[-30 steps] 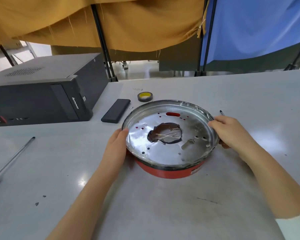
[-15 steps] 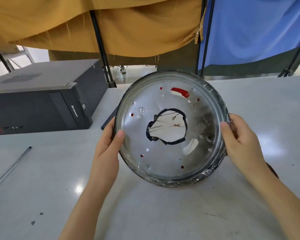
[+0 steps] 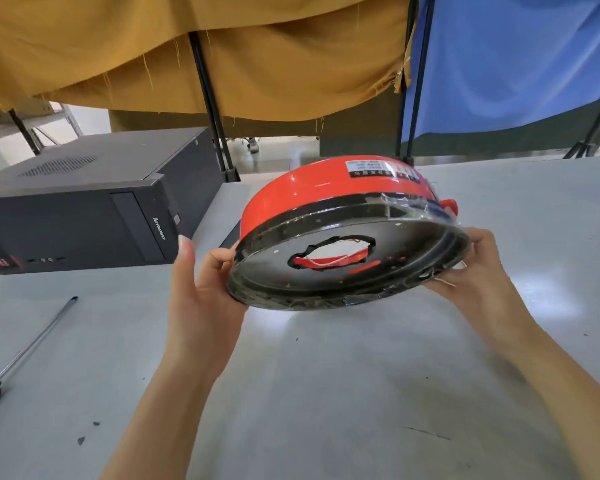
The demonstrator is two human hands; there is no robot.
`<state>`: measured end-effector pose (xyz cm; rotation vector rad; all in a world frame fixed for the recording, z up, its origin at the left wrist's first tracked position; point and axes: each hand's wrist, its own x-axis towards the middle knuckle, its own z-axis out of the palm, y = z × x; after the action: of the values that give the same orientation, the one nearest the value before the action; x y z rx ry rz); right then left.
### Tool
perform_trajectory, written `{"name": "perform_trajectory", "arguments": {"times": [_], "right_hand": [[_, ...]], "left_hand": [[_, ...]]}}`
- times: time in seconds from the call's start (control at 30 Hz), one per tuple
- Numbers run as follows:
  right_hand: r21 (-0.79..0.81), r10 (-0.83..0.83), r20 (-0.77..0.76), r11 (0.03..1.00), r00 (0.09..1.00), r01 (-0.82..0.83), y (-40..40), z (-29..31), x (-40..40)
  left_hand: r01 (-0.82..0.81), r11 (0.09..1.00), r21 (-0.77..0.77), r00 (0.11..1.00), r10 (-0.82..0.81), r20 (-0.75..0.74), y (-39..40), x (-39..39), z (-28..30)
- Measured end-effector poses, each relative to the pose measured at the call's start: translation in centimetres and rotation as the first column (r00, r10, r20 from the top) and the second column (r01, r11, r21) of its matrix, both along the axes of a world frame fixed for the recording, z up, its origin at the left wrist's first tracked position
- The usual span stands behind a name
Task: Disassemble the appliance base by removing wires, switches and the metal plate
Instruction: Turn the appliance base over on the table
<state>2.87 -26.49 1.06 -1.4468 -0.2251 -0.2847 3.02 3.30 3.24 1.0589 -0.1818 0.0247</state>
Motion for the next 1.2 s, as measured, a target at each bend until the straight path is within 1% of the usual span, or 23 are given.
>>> {"name": "perform_trajectory", "arguments": {"times": [0.03,0.07,0.1,0.13,0.2,0.27,0.37,0.4,0.5,0.6,0.7,0.73,0.83,0.9,1.0,1.1,1.2], "right_hand": [[0.154,0.086,-0.059,0.985,0.995,-0.076,0.0,0.3,0.0],[0.267,0.14,-0.103,0.958,0.985,-0.109,0.0,0.6,-0.1],[0.314,0.153,-0.139,0.944,0.978,-0.103,-0.1,0.9,-0.2],[0.323,0.148,-0.169,0.942,0.974,-0.087,-0.1,1.0,-0.3],[0.288,0.082,-0.219,0.957,0.972,-0.016,-0.1,1.1,-0.4],[0.219,0.044,-0.212,0.976,0.976,0.004,0.0,1.4,-0.4],[0.192,0.054,-0.177,0.981,0.983,-0.019,0.4,1.9,-0.7],[0.19,0.056,-0.169,0.982,0.984,-0.023,0.5,1.9,-0.7],[0.149,0.068,-0.196,0.988,0.978,-0.039,0.8,2.1,-0.6],[0.162,0.084,-0.239,0.986,0.967,-0.046,0.4,1.6,-0.4],[0.181,0.205,-0.276,0.971,0.939,-0.158,0.1,1.0,-0.3],[0.195,0.217,-0.29,0.967,0.932,-0.165,0.1,0.8,-0.4],[0.223,0.175,-0.351,0.97,0.92,-0.099,0.2,0.2,-0.1],[0.244,0.174,-0.379,0.966,0.909,-0.083,0.2,-0.1,0.0],[0.254,0.176,-0.414,0.965,0.893,-0.072,0.5,-0.5,0.0],[0.245,0.161,-0.428,0.968,0.889,-0.057,0.6,-1.0,0.1],[0.287,0.189,-0.426,0.956,0.885,-0.066,0.6,-1.1,0.3]], "left_hand": [[-0.077,0.993,0.094,0.997,0.074,0.037,-0.1,0.4,0.2],[-0.141,0.973,0.184,0.987,0.123,0.103,-0.5,0.6,0.2],[-0.193,0.95,0.246,0.975,0.158,0.153,-0.7,0.8,0.1],[-0.225,0.933,0.281,0.966,0.176,0.191,-0.9,0.9,-0.1],[-0.17,0.946,0.276,0.97,0.11,0.218,-1.1,0.8,-0.7],[-0.081,0.971,0.224,0.986,0.045,0.162,-0.8,0.4,-1.1],[0.019,0.957,0.289,0.989,-0.06,0.134,-0.6,0.3,-1.4],[0.045,0.952,0.302,0.991,-0.08,0.104,-0.7,0.2,-1.5],[0.072,0.954,0.292,0.997,-0.067,-0.026,-0.7,0.3,-1.6],[0.049,0.975,0.216,0.992,-0.023,-0.121,-0.4,0.5,-1.8],[0.031,0.982,0.186,0.983,0.003,-0.181,-0.3,0.5,-1.8],[0.035,0.982,0.188,0.981,0.002,-0.192,-0.3,0.5,-1.8],[0.04,0.98,0.197,0.966,0.013,-0.257,-0.9,0.4,-1.8],[0.06,0.983,0.172,0.954,-0.006,-0.301,-1.0,0.3,-1.9],[0.071,0.975,0.209,0.948,-0.001,-0.317,-0.9,0.3,-2.2],[0.071,0.967,0.246,0.967,-0.006,-0.254,-1.0,0.4,-2.6],[0.083,0.96,0.267,0.97,-0.016,-0.242,-1.0,0.5,-2.9]]}}
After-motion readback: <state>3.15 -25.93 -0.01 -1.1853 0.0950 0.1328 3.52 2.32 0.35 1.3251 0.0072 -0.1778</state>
